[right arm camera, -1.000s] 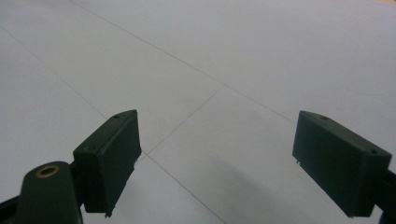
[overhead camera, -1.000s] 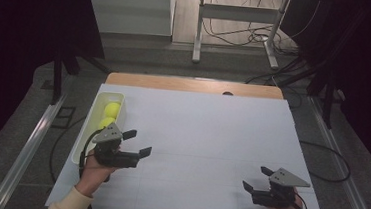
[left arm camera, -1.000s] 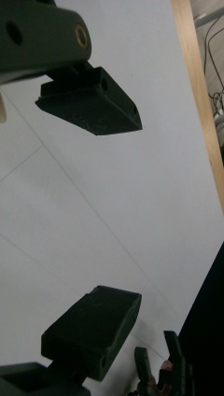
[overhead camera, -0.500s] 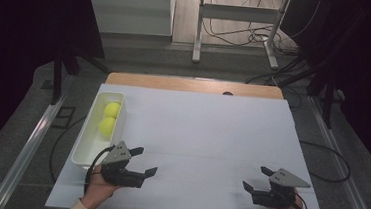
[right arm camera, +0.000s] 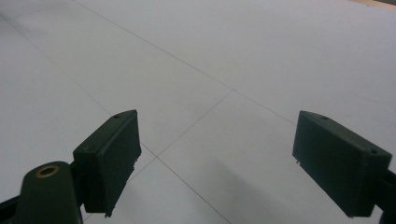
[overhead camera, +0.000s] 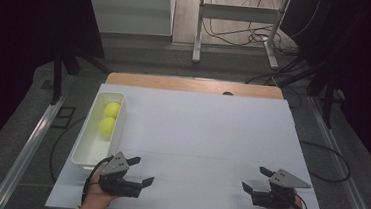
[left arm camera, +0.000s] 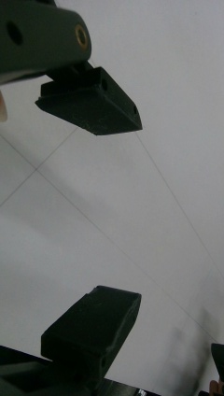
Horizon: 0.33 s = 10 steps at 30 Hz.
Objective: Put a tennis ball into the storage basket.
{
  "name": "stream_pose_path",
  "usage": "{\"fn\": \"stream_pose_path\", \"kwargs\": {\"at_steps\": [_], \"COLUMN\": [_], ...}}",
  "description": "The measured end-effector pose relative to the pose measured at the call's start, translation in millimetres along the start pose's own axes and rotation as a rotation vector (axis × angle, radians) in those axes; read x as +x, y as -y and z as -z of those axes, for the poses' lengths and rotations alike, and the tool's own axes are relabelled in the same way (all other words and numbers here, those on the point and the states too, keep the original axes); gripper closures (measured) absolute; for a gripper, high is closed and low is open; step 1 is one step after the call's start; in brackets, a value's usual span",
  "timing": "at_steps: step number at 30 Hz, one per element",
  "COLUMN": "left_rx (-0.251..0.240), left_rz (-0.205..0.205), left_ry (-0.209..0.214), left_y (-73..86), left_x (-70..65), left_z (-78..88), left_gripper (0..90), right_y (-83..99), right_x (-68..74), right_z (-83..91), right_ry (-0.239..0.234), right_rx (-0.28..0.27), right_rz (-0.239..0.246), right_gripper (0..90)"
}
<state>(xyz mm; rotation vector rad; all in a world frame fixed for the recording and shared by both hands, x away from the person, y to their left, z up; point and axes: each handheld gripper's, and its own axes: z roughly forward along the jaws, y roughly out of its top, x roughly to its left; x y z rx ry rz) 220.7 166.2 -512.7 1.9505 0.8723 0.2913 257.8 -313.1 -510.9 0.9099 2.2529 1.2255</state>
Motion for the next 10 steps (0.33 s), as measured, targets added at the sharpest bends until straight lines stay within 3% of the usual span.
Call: {"fn": "stream_pose_path", "kwargs": {"at_steps": [10], "left_rx": [-0.009], "left_rz": [0.004], "left_ry": [-0.005], "left_y": [0.8], "left_x": [1.9], "left_z": [-0.9], "left_gripper": [16.4], "right_y": [-0.2], "right_x": [-0.8], "right_z": [0.1], "right_ry": [-0.007], "right_rx": [-0.005], "right_rz": [-0.002], "right_gripper": [15.4]}}
